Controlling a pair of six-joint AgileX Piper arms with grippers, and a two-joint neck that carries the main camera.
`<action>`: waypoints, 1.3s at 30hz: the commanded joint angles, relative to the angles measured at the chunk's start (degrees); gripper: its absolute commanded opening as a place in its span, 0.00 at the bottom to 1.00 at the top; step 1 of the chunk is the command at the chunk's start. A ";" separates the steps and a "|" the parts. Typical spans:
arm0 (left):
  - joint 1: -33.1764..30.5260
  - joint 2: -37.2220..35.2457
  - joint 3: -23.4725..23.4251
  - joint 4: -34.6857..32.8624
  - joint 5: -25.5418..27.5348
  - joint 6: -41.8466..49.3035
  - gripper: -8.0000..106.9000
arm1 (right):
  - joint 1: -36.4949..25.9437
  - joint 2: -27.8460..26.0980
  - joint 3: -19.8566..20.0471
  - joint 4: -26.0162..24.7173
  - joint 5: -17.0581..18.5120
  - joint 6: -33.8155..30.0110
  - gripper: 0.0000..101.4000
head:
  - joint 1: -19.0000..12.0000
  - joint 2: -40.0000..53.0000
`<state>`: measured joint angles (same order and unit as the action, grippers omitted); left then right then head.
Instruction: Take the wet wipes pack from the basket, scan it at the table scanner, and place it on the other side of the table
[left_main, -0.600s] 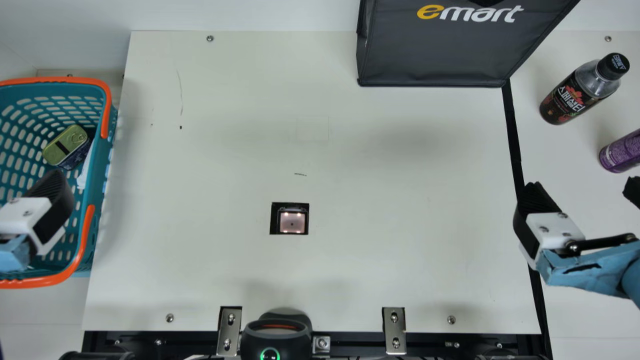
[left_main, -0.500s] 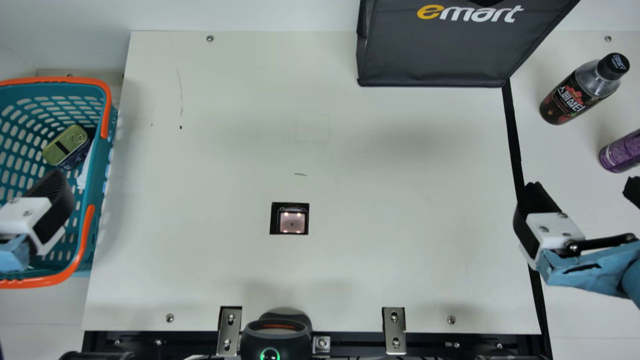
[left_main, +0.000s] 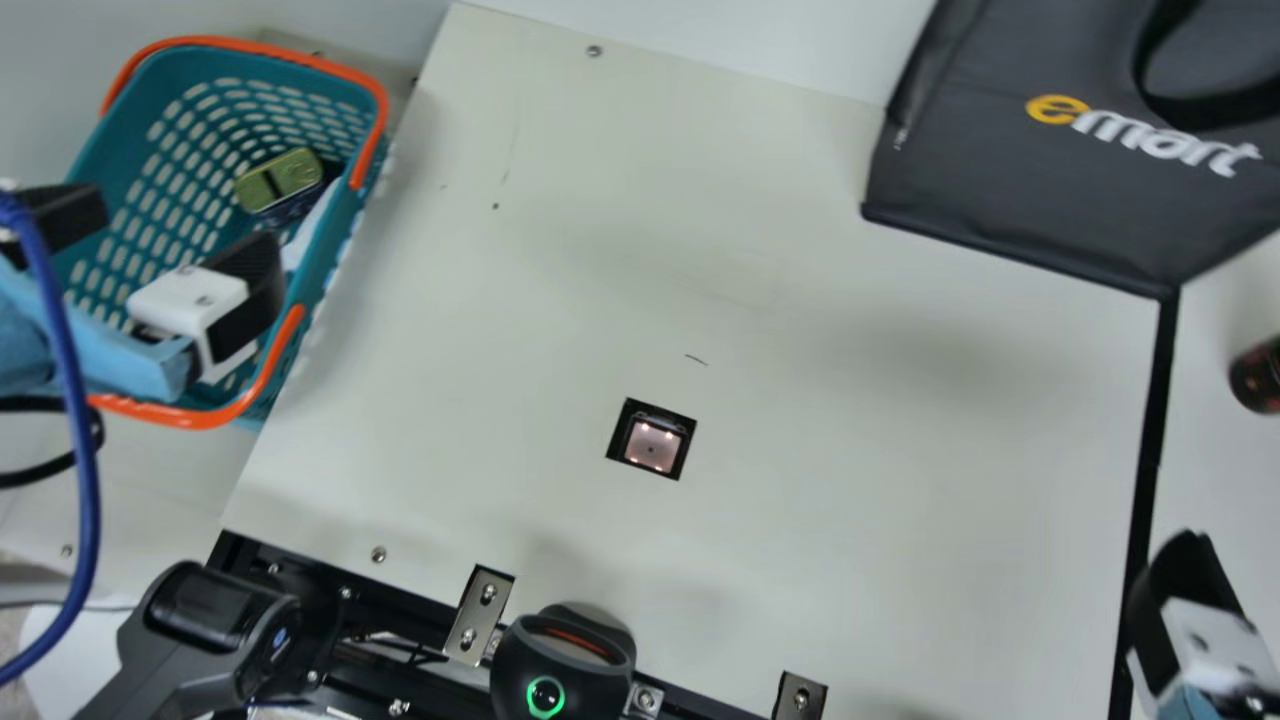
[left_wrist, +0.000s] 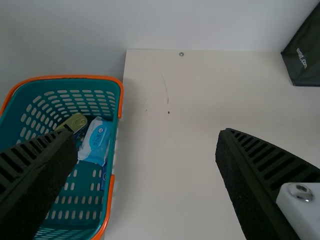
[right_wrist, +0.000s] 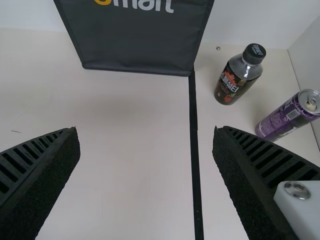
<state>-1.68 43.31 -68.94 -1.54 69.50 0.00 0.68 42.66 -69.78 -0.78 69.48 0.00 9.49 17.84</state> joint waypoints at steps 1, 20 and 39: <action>0.00 0.00 0.00 0.00 0.00 0.00 0.85 | 0.00 0.00 0.00 0.00 0.00 0.00 0.94 | -1.57 0.58; 10.57 2.56 0.22 5.13 -0.37 -8.89 0.85 | 0.00 0.00 0.00 0.00 0.00 0.00 0.94 | -1.57 0.58; 23.25 7.89 2.11 9.56 0.11 -9.88 0.85 | 0.00 0.00 0.00 0.00 0.00 0.00 0.94 | -1.57 0.58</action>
<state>21.01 50.57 -66.64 8.36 69.65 -11.27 0.68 42.66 -69.78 -0.78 69.48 0.00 9.58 18.19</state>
